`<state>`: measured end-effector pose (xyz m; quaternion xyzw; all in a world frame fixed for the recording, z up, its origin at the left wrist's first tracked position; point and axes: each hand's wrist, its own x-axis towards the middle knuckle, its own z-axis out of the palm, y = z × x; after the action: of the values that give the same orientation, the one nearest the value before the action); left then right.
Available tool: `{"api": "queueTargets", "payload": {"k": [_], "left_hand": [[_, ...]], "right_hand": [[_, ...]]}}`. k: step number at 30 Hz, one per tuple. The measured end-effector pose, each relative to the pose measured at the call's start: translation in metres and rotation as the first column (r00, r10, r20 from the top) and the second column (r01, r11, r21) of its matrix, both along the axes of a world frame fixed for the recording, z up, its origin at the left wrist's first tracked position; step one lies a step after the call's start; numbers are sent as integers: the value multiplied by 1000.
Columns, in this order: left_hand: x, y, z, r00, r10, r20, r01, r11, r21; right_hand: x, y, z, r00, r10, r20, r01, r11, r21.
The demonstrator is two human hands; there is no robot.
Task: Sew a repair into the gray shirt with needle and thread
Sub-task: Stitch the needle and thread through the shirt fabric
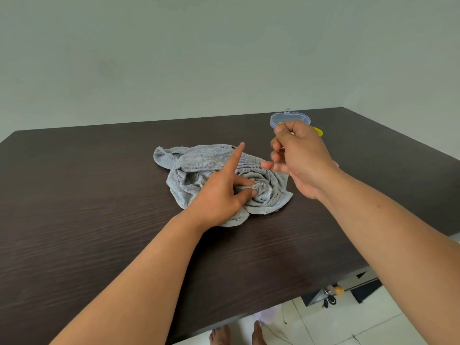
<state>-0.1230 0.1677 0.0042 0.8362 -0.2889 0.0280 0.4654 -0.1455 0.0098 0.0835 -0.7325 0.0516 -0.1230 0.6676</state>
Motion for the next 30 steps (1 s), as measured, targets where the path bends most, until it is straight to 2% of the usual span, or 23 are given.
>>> {"api": "queueTargets", "payload": {"k": [8, 13, 16, 18, 21, 26, 30], "left_hand": [[2, 0, -1, 999, 0, -40, -1, 1000, -16], [-3, 0, 3, 998, -27, -63, 20, 994, -105], [-1, 0, 1, 1000, -4, -19, 2, 995, -103], [-1, 0, 0, 1000, 13, -3, -13, 993, -116], [-2, 0, 3, 999, 43, 27, -38, 982, -185], [-8, -3, 9, 993, 92, 75, -56, 920, -388], [-13, -4, 16, 997, 47, 56, -13, 871, -492]], "right_hand": [[-4, -5, 4, 1000, 16, 25, -14, 997, -78], [-5, 0, 2, 995, 54, 85, -27, 954, -298], [-8, 4, 14, 984, 67, 165, 13, 895, -445], [-10, 5, 21, 979, 71, 189, 30, 876, -482], [-11, 7, 27, 976, 88, 200, 20, 876, -482], [-12, 13, 27, 979, 133, 153, -42, 870, -491], [-15, 21, 26, 974, 179, 143, -73, 833, -548]]}}
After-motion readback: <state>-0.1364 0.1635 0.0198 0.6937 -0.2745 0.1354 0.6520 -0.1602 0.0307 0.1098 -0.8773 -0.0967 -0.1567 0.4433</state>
